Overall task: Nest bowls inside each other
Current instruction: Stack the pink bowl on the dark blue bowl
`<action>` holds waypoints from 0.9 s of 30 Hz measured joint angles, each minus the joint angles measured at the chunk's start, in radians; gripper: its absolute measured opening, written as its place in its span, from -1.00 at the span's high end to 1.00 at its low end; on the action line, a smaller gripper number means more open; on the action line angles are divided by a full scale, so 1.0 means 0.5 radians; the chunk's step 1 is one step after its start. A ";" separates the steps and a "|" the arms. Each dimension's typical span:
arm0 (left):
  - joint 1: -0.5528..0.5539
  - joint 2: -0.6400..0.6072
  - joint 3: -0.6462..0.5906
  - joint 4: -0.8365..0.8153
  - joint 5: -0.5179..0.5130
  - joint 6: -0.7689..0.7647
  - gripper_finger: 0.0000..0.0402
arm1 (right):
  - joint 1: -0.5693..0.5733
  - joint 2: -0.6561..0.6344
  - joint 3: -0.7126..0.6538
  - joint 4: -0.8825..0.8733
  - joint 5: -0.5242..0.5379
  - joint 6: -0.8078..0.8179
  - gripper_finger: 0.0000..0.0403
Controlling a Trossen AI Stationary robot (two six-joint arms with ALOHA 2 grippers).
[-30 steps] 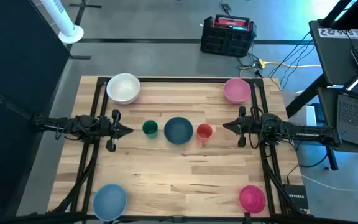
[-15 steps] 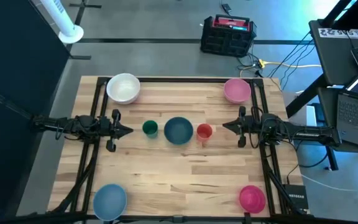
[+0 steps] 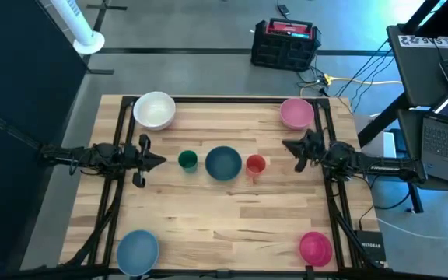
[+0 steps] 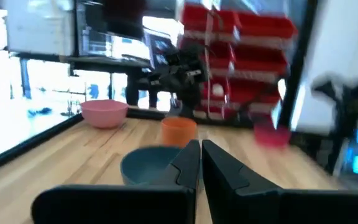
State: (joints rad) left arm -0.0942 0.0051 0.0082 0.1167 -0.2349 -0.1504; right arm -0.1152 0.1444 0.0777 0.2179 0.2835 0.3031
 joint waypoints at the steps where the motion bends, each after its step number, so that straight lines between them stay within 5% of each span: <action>1: 0.020 0.000 0.000 0.028 -0.024 -0.091 1.00 | -0.007 0.004 0.032 0.078 0.047 0.027 1.00; 8: 0.165 0.000 0.000 0.219 -0.185 -0.724 1.00 | -0.060 0.035 0.259 0.621 0.375 0.206 1.00; 10: 0.208 0.000 0.001 0.183 -0.190 -0.854 1.00 | -0.102 0.119 0.480 0.566 0.350 -0.010 1.00; 21: 0.326 0.001 0.001 -0.032 -0.190 -1.121 1.00 | -0.697 1.521 2.210 -1.928 0.365 -0.614 1.00; 27: 0.326 0.001 0.001 -0.069 -0.181 -1.159 1.00 | -1.175 2.020 2.492 -2.437 -0.238 -0.671 0.88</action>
State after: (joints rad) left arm 0.0688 0.0055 0.0086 0.0821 -0.3252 -0.7299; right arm -0.7026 1.1544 1.3237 -1.0007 0.1646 -0.0322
